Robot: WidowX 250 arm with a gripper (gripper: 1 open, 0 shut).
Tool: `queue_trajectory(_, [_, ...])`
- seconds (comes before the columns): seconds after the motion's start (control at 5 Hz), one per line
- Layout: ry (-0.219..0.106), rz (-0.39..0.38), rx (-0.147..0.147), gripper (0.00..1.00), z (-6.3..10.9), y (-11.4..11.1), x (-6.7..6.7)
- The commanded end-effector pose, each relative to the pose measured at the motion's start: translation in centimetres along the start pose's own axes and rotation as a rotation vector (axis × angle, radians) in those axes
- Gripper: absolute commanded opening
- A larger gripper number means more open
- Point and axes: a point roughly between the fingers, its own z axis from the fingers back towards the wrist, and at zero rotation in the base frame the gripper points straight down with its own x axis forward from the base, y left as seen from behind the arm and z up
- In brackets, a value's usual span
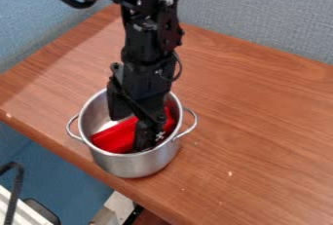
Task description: Put the red object in the metal pot
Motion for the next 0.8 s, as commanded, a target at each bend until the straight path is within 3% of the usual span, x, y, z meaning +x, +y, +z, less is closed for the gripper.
queue_trajectory(0.0, [-0.042,-0.001,0.028,1.00,1.00,0.28,0.79])
queue_trajectory(0.6, [-0.070,0.011,0.028,1.00,1.49,0.05,1.20])
